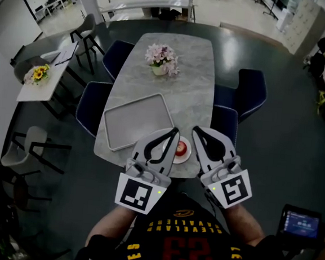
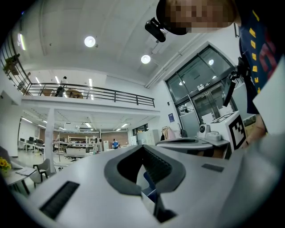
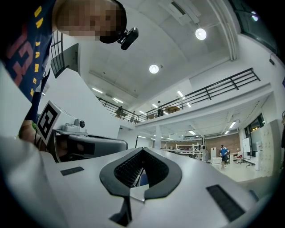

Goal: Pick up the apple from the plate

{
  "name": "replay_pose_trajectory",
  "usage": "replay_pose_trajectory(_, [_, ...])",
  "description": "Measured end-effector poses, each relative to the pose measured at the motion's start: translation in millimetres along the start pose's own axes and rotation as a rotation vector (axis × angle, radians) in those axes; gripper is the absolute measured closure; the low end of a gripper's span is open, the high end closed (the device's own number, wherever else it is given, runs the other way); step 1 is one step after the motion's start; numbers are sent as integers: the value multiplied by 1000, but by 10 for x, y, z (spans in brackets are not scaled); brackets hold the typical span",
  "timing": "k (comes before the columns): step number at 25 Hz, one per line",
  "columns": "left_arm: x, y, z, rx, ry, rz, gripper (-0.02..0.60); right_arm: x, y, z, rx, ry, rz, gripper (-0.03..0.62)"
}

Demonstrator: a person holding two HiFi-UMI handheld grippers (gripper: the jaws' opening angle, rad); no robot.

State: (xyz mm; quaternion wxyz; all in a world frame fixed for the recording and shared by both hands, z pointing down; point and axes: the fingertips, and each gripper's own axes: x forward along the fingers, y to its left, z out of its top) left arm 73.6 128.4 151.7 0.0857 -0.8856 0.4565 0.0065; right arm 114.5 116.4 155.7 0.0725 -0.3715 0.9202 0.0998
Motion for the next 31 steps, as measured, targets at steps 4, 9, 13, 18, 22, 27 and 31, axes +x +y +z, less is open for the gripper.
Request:
replay_pose_trajectory(4, [14, 25, -34, -13, 10, 0, 581, 26, 14, -12, -1, 3, 4, 588])
replay_pose_trajectory(9, [54, 42, -28, -15, 13, -7, 581, 50, -14, -26, 9, 11, 0, 588])
replay_pose_trajectory(13, [76, 85, -50, -21, 22, -13, 581, 106, -23, -65, 21, 20, -4, 588])
replay_pose_trajectory(18, [129, 142, -114, -26, 38, -25, 581, 178, -72, -120, 28, 26, -14, 588])
replay_pose_trajectory(22, [175, 206, -167, -43, 52, -29, 581, 236, -111, -181, 36, 39, -22, 588])
replay_pose_trajectory(27, [264, 327, -296, -58, 72, -37, 581, 347, -183, -323, 48, 59, -33, 588])
replay_pose_trajectory(31, [371, 468, -451, -72, 91, -37, 581, 496, -273, -489, 48, 76, -31, 588])
